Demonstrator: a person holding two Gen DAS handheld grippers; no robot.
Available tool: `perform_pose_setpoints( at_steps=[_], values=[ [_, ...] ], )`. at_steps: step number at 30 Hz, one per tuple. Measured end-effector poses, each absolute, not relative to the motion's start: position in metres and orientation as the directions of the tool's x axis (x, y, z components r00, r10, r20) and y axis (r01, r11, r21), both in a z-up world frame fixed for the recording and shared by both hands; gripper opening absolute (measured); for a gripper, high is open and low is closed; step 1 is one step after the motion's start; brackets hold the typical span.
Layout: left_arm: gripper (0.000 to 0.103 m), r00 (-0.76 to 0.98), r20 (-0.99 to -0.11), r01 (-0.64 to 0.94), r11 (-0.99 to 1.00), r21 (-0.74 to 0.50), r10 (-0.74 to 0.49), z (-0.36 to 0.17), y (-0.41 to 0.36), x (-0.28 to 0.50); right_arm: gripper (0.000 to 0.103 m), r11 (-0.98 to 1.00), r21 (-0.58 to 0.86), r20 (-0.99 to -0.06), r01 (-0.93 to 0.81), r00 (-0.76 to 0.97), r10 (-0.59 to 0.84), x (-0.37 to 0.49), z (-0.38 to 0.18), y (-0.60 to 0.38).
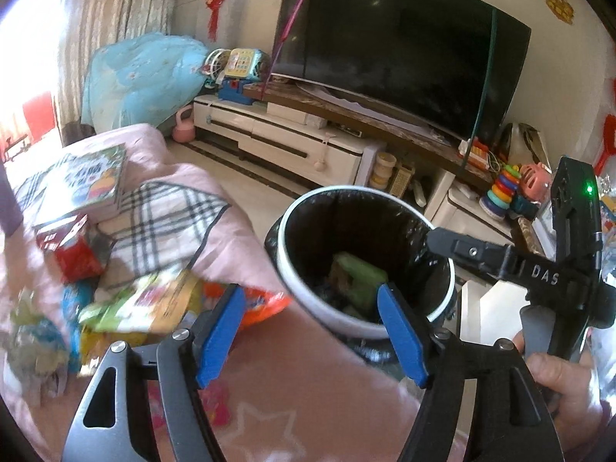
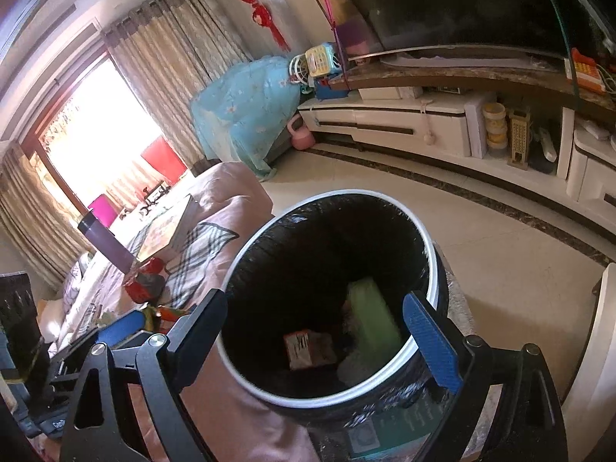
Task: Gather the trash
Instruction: 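Move both open tools back to the remaining trash on the bed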
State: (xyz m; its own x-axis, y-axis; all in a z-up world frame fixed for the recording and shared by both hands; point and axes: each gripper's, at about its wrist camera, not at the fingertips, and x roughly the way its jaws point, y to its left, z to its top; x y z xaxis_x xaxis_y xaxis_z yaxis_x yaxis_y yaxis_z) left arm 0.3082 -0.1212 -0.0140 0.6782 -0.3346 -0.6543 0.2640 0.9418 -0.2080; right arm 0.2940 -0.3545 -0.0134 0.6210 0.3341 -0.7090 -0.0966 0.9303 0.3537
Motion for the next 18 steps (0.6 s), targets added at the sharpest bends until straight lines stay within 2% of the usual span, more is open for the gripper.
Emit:
perform_pose_setpoints(
  at_steps=[18],
  values=[
    [0.071, 0.674, -0.691, 0.108, 0.960, -0.258, -0.261, -0.026, -0.032, 0.207, 0.094, 0.888, 0.431, -0.715, -0.161, 0.539, 0.445, 0.226, -0.040, -0.275]
  ],
)
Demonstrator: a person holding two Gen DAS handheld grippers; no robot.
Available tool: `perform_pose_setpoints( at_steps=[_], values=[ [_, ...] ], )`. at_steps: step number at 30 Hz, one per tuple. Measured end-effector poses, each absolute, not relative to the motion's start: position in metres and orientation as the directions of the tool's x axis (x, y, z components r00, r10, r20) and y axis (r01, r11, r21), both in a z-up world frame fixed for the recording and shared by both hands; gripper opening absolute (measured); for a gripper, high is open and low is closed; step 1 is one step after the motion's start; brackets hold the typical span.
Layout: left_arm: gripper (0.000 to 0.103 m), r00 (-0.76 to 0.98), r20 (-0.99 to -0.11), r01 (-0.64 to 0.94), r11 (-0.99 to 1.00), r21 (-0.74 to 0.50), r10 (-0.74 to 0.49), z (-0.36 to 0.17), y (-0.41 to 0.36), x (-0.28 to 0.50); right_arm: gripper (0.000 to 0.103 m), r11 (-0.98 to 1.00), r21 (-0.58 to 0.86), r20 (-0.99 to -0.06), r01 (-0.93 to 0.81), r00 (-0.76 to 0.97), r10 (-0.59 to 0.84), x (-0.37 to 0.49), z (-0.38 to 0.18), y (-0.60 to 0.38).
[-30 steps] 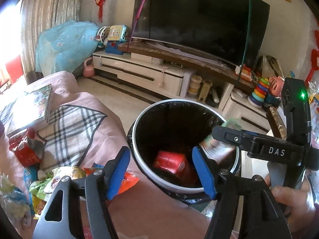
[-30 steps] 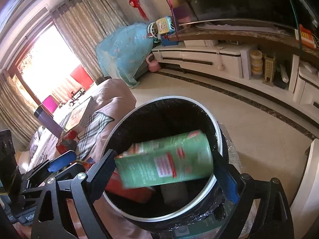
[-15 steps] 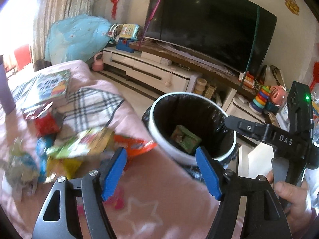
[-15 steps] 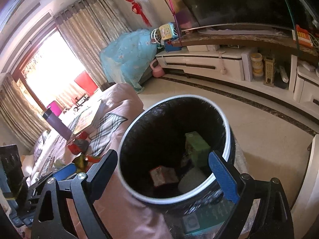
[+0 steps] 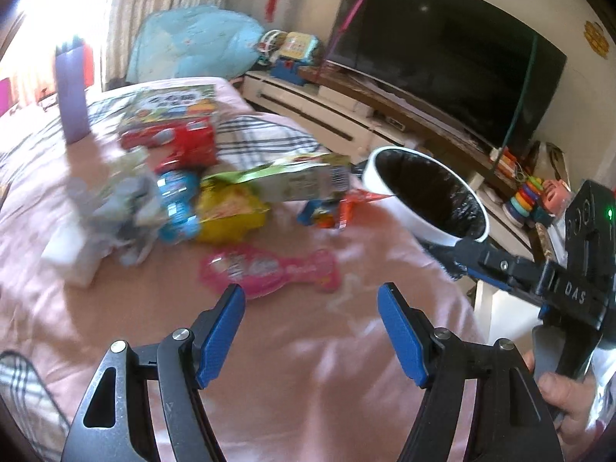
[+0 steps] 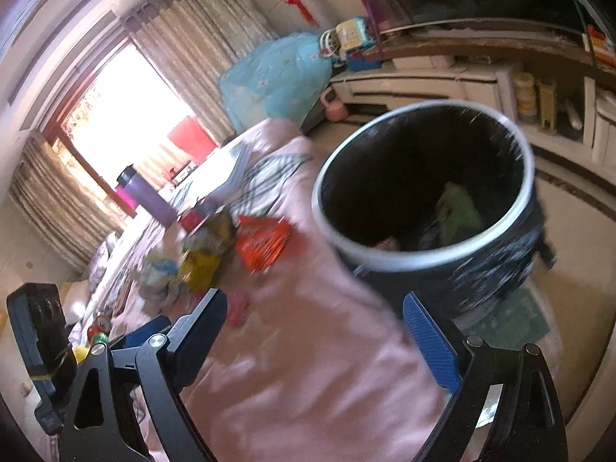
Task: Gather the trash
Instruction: 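Move both open tools back to the remaining trash on the bed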
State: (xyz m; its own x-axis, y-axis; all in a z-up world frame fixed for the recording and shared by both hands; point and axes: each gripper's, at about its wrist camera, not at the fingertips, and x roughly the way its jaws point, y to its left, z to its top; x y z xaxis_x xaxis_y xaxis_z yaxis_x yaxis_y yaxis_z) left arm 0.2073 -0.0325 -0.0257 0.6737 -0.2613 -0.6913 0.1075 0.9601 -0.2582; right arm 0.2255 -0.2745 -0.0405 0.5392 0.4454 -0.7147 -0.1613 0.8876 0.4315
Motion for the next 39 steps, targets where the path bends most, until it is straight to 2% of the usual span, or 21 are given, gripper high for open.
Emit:
perform_pose_setpoints(
  at_steps=[13, 28, 39],
  values=[
    [0.071, 0.696, -0.690, -0.007, 0.960, -0.281, -0.197, -0.021, 0.029, 0.169, 0.094, 0.868, 0.427, -0.733, -0.253, 0.466, 0.496, 0.211, -0.054, -0.214],
    [0.071, 0.719, -0.680, -0.089, 0.951, -0.296, -0.144, -0.015, 0.075, 0.185, 0.094, 0.806, 0.284, -0.781, -0.520, 0.363, 0.509, 0.219, -0.056, -0.144],
    [0.071, 0.731, -0.673, -0.125, 0.946, -0.299, -0.116, -0.021, 0.089, 0.227, 0.094, 0.858, 0.310, -0.727, -0.410, 0.480, 0.492, 0.256, -0.041, -0.162]
  ],
)
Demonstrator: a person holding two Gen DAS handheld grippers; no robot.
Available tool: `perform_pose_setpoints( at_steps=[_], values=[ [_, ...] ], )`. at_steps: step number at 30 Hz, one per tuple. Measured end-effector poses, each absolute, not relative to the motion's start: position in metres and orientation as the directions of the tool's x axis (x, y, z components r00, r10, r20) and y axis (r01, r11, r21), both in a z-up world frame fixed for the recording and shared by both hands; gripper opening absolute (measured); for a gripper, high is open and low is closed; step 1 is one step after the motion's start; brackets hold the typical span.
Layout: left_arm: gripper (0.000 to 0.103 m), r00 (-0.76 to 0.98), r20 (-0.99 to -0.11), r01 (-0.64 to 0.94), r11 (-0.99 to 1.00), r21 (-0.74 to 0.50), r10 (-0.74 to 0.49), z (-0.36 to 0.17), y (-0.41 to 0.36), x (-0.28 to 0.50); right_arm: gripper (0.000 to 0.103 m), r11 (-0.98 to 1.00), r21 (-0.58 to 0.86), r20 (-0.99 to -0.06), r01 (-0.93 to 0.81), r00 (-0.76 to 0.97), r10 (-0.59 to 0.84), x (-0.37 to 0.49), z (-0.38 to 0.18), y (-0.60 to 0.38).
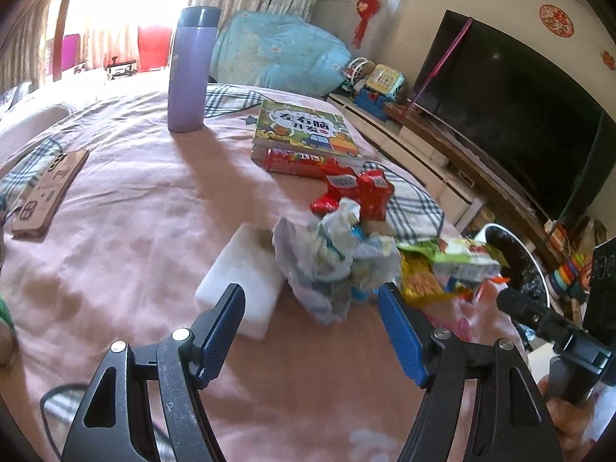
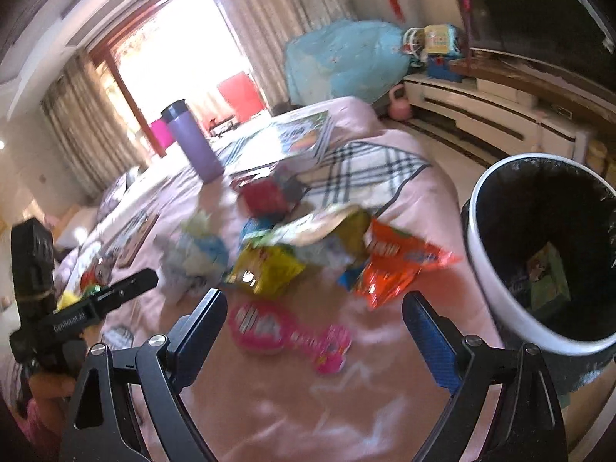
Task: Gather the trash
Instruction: 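Move both open tools back to the remaining trash on the bed, then grasp the crumpled foil with the left tool while the right tool grasps the gold snack wrapper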
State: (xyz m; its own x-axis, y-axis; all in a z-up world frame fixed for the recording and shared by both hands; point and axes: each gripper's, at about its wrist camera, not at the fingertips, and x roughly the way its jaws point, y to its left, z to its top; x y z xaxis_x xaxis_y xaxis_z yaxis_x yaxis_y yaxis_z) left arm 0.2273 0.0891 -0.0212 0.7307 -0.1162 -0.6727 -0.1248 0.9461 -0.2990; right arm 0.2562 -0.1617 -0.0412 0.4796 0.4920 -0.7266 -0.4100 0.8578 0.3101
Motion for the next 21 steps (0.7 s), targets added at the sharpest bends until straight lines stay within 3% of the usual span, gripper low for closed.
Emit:
perform_pose_setpoints(
  at_steps=[6, 7, 8, 10, 11, 12, 21],
  values=[
    [0.068, 0.725, -0.675, -0.103, 0.947, -0.303, -0.137, -0.029, 0.085, 0.255, 0.092, 0.852, 0.372, -0.701, -0.370, 0.490, 0.518, 0.282, -0.045, -0.164],
    [0.066, 0.726, -0.673, -0.095, 0.948, -0.303, -0.142, -0.030, 0.083, 0.259, 0.088, 0.849, 0.379, -0.697, -0.368, 0.490, 0.523, 0.285, -0.045, -0.164],
    [0.056, 0.726, -0.672, -0.087, 0.950, -0.301, -0.147, -0.032, 0.082, 0.263, 0.084, 0.847, 0.382, -0.695, -0.369, 0.489, 0.527, 0.287, -0.045, -0.163],
    [0.037, 0.714, -0.681, -0.063, 0.952, -0.298, -0.166, -0.036, 0.077, 0.271, 0.056, 0.843, 0.387, -0.700, -0.373, 0.477, 0.532, 0.291, -0.048, -0.159],
    [0.026, 0.708, -0.684, -0.052, 0.953, -0.299, -0.176, -0.037, 0.075, 0.271, 0.056, 0.843, 0.386, -0.704, -0.374, 0.470, 0.532, 0.292, -0.049, -0.157],
    [0.021, 0.704, -0.685, -0.042, 0.953, -0.299, -0.184, -0.039, 0.073, 0.273, 0.054, 0.843, 0.382, -0.706, -0.379, 0.468, 0.531, 0.291, -0.050, -0.155],
    [0.014, 0.733, -0.657, -0.016, 0.960, -0.278, -0.178, -0.031, 0.070, 0.258, 0.052, 0.820, 0.391, -0.666, -0.417, 0.487, 0.566, 0.265, -0.038, -0.160]
  ],
)
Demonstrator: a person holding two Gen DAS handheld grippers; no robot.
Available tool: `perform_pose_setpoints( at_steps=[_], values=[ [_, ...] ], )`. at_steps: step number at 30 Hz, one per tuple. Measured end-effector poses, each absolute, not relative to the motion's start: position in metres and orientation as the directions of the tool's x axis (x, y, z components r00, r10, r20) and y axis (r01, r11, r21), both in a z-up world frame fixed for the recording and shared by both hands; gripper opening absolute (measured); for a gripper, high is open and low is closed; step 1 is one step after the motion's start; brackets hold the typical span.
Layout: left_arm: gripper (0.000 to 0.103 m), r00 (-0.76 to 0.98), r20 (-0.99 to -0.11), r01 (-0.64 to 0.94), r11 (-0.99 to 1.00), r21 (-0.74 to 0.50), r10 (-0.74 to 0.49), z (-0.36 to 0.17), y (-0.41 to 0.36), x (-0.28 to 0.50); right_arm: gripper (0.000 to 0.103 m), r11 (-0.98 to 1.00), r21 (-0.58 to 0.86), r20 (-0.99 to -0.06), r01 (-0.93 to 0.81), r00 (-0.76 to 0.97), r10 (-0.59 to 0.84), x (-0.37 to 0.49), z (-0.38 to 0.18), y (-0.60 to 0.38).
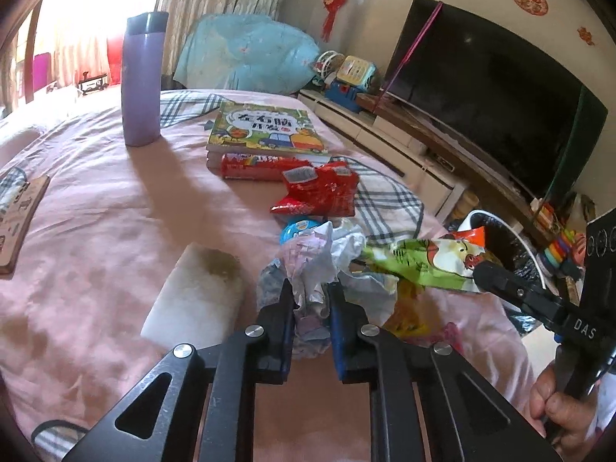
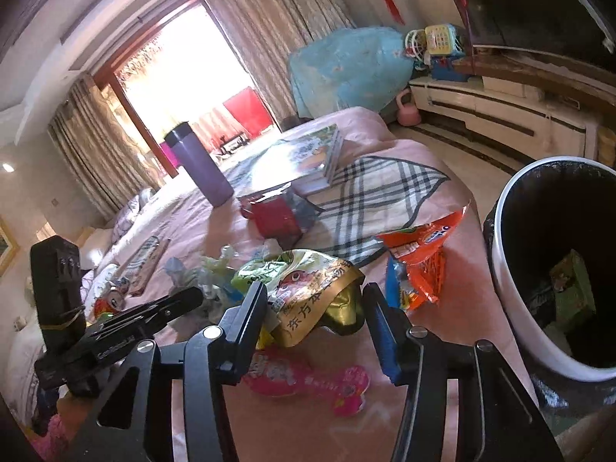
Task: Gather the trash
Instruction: 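Grasp the crumpled foil with the left tool while the right tool grasps the gold snack wrapper, then drop the gold wrapper into the bin with the right tool while the left tool carries the foil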
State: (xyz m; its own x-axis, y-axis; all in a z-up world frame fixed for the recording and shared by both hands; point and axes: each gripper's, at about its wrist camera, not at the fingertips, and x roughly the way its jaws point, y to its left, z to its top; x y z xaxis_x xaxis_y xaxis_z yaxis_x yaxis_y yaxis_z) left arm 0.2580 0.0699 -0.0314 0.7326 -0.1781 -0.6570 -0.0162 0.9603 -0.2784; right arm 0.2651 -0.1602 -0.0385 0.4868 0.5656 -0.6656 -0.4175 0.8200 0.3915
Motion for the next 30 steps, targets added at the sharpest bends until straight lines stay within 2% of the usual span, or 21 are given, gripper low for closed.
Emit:
perform_pose_setpoints(
  at_steps=[9, 10, 11, 18, 26, 29, 30],
  values=[
    [0.014, 0.767, -0.609, 0.017, 0.955, -0.295, -0.202, -0.011, 0.066, 0.229, 0.051, 0.815, 0.409, -0.613, -0.410, 0.538, 0.578, 0.242, -0.012, -0.180],
    [0.014, 0.769, -0.605, 0.024, 0.954, -0.299, -0.208, -0.010, 0.064, 0.226, 0.020, 0.816, 0.411, -0.607, -0.408, 0.545, 0.578, 0.240, -0.010, -0.183],
    [0.014, 0.769, -0.601, 0.034, 0.953, -0.301, -0.217, -0.009, 0.062, 0.224, 0.018, 0.818, 0.413, -0.610, -0.401, 0.545, 0.575, 0.239, -0.008, -0.187],
    [0.014, 0.769, -0.587, 0.085, 0.950, -0.300, -0.254, -0.001, 0.044, 0.213, 0.017, 0.835, 0.408, -0.618, -0.369, 0.562, 0.550, 0.228, -0.008, -0.204],
    [0.014, 0.770, -0.569, 0.137, 0.946, -0.295, -0.289, 0.012, 0.022, 0.206, 0.015, 0.845, 0.405, -0.574, -0.349, 0.622, 0.532, 0.210, 0.009, -0.229],
    [0.014, 0.766, -0.566, 0.160, 0.942, -0.293, -0.306, 0.014, 0.012, 0.205, 0.012, 0.851, 0.401, -0.563, -0.338, 0.642, 0.521, 0.205, 0.016, -0.241],
    [0.014, 0.764, -0.565, 0.168, 0.941, -0.294, -0.313, 0.014, 0.009, 0.205, 0.006, 0.855, 0.398, -0.559, -0.332, 0.651, 0.513, 0.204, 0.018, -0.246]
  ],
)
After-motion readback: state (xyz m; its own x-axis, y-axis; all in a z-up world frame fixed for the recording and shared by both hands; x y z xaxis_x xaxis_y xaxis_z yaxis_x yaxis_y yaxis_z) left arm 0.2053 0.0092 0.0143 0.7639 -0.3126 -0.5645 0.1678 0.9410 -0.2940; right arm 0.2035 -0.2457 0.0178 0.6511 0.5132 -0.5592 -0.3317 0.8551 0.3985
